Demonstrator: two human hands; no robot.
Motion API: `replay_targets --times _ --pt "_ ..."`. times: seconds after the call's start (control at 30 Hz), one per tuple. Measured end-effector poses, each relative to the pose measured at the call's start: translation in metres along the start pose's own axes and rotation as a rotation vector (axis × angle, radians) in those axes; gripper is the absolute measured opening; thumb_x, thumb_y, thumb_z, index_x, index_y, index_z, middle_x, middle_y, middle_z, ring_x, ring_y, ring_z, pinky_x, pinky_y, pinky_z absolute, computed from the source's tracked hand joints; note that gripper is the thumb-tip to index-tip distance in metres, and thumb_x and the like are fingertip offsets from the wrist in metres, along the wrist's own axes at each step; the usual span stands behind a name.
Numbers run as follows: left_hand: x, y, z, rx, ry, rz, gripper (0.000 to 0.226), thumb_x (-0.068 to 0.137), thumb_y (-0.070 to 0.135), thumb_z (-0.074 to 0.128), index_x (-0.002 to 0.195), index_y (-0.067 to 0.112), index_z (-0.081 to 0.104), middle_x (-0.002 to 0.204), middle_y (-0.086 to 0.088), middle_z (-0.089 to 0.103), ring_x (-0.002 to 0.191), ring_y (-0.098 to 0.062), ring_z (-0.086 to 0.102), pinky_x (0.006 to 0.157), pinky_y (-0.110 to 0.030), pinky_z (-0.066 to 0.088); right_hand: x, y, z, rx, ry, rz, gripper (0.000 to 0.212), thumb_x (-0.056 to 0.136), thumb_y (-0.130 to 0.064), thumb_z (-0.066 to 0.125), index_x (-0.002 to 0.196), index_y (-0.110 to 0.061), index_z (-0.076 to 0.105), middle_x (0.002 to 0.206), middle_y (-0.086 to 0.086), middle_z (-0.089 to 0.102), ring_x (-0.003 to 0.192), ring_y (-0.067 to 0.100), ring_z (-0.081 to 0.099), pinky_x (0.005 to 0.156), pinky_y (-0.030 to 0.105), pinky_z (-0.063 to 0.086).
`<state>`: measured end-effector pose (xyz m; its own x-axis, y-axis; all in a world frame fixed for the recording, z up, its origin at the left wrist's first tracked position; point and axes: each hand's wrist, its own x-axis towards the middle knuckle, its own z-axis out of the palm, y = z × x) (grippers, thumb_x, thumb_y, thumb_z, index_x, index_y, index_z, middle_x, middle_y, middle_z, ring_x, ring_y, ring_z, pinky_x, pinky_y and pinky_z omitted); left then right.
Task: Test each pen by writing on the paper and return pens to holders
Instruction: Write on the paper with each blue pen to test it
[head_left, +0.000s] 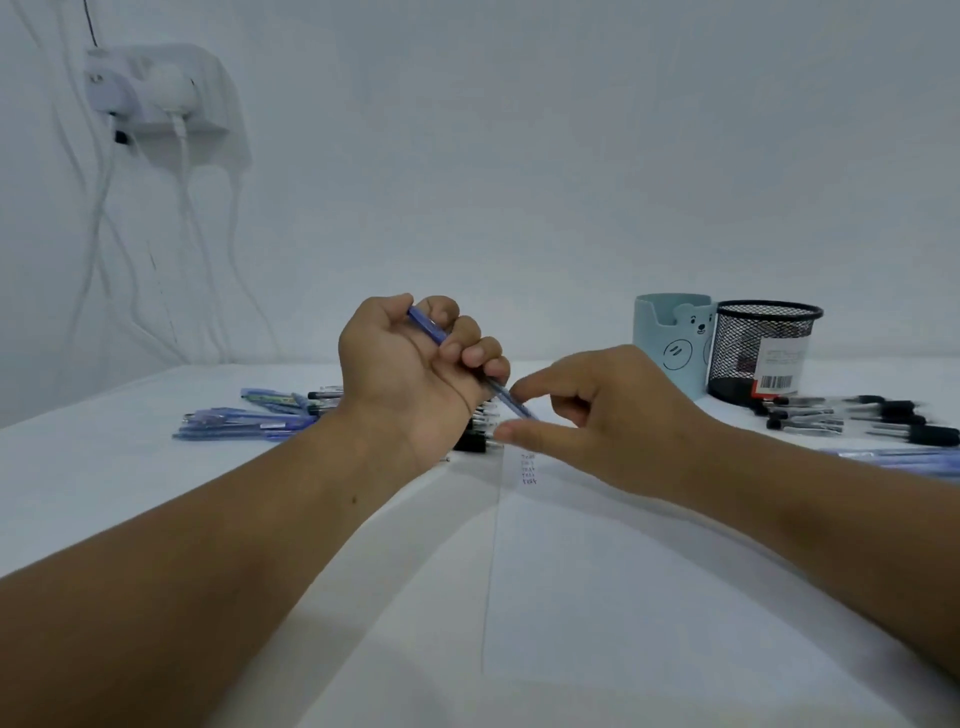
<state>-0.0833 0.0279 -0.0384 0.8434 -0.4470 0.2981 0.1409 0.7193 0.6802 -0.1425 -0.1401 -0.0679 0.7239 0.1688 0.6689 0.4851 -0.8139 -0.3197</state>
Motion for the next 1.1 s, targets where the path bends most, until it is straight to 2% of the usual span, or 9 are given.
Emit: replay_targets --times 0.1,0.2,0.27,0.33,0.43,0.57,0.73,0.83,1.1 --pt "-0.001 -0.002 0.0 0.156 -0.014 -0.001 0.034 0.096 0.027 0.029 0.071 0.011 0.045 0.064 -0.011 0.051 0.069 -0.03 0.06 0.081 -0.04 0.049 0.003 -0.002 0.002 -0.135 0.014 0.002 0.012 0.089 -0.034 0.073 0.08 -0.025 0.074 0.046 -0.011 0.044 0.053 0.01 0.049 0.053 0.029 0.042" --pt "0.006 0.003 -0.015 0.629 0.015 0.059 0.035 0.103 0.033 0.032 0.089 0.014 0.057 0.087 -0.011 0.072 0.093 -0.027 0.066 0.091 -0.041 0.042 0.005 0.002 0.0 -0.17 -0.004 0.162 0.016 0.089 -0.029 0.067 0.074 -0.023 0.063 0.051 -0.01 0.057 0.051 0.004 0.054 0.056 0.03 0.048" --pt "0.008 0.008 -0.027 1.039 -0.03 0.067 0.027 0.105 0.039 0.041 0.098 0.021 0.06 0.094 0.001 0.074 0.094 -0.015 0.063 0.085 -0.035 0.039 0.006 0.002 -0.001 0.049 -0.037 0.33 0.015 0.091 -0.021 0.062 0.077 -0.016 0.063 0.058 -0.002 0.067 0.044 0.008 0.056 0.051 0.028 0.046" --pt "0.006 0.015 -0.037 1.373 -0.164 0.043 0.008 0.097 0.032 0.063 0.098 0.026 0.067 0.097 0.008 0.072 0.091 -0.01 0.063 0.082 -0.031 0.043 0.005 -0.001 -0.001 0.401 -0.063 0.483 0.015 0.092 -0.011 0.061 0.077 -0.009 0.06 0.063 0.006 0.068 0.046 0.021 0.057 0.044 0.025 0.036" --pt "0.004 0.024 -0.042 1.662 -0.362 -0.043 0.01 0.082 0.03 0.082 0.09 0.034 0.077 0.101 0.016 0.071 0.098 -0.002 0.065 0.091 -0.027 0.051 0.003 -0.007 0.001 0.641 -0.052 0.623 0.029 0.09 -0.013 0.068 0.066 -0.012 0.051 0.059 0.014 0.058 0.043 0.023 0.046 0.042 0.022 0.027" --pt "0.003 0.024 -0.042 1.674 -0.442 -0.081 0.02 0.074 0.036 0.088 0.091 0.041 0.079 0.111 0.021 0.066 0.109 0.0 0.061 0.104 -0.031 0.046 0.002 -0.011 0.008 0.64 -0.043 0.639 0.051 0.086 -0.018 0.077 0.058 -0.017 0.033 0.05 0.012 0.049 0.035 0.018 0.032 0.042 0.021 0.022" --pt "0.001 0.017 -0.041 1.751 -0.506 -0.07 0.023 0.068 0.051 0.086 0.089 0.054 0.075 0.107 0.017 0.058 0.102 0.004 0.057 0.095 -0.026 0.045 0.0 -0.019 0.009 0.604 -0.123 0.547 0.046 0.083 -0.005 0.075 0.056 -0.014 0.039 0.053 0.015 0.055 0.037 0.019 0.034 0.039 0.021 0.025" --pt "-0.001 0.015 -0.037 1.769 -0.526 -0.081 0.025 0.066 0.056 0.076 0.091 0.052 0.076 0.102 0.007 0.059 0.098 -0.005 0.059 0.096 -0.037 0.05 -0.002 -0.018 0.011 0.504 -0.11 0.523 0.044 0.081 0.0 0.072 0.055 -0.014 0.039 0.048 0.012 0.053 0.037 0.019 0.035 0.04 0.021 0.028" --pt "-0.001 0.014 -0.039 1.741 -0.537 -0.091 0.016 0.078 0.045 0.082 0.093 0.048 0.078 0.107 0.004 0.057 0.1 -0.011 0.061 0.098 -0.043 0.05 -0.003 -0.019 0.012 0.4 -0.164 0.518 0.04 0.082 0.0 0.068 0.054 -0.014 0.043 0.051 0.007 0.058 0.034 0.01 0.039 0.038 0.016 0.031"
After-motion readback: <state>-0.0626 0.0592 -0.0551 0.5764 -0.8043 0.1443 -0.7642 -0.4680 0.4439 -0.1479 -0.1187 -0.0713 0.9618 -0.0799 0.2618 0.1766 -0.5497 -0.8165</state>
